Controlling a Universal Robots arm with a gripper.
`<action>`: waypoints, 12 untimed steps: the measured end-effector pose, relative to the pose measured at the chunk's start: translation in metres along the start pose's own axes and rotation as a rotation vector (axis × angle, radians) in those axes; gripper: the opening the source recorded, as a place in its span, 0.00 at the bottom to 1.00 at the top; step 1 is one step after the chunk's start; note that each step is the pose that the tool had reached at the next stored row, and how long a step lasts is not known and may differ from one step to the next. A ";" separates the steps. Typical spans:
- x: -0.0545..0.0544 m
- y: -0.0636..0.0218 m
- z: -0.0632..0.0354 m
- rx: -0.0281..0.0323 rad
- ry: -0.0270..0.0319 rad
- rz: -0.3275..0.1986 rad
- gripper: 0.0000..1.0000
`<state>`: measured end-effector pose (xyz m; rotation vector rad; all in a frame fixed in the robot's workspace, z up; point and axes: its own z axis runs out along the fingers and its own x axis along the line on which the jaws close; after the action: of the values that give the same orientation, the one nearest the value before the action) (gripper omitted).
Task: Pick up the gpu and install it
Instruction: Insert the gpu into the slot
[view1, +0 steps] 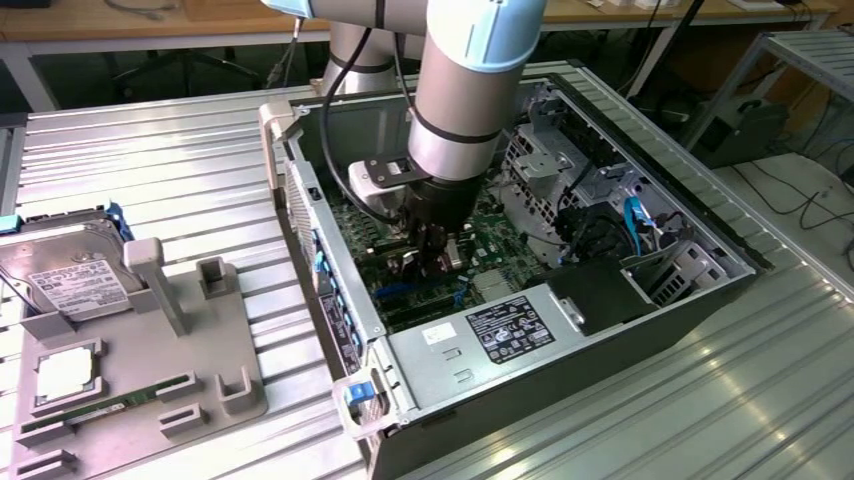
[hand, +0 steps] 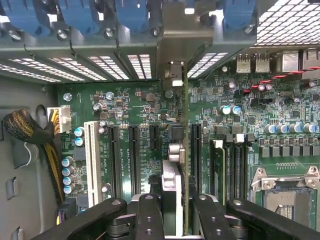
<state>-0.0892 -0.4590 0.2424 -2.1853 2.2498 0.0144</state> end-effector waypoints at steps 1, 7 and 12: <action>0.000 0.0000 -0.0007 -0.0001 0.0009 0.000 0.29; 0.000 0.0000 -0.0013 0.0007 0.0012 0.000 0.29; -0.001 0.0000 -0.0019 0.0020 0.0010 0.000 0.29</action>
<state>-0.0892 -0.4582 0.2443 -2.1853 2.2490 0.0111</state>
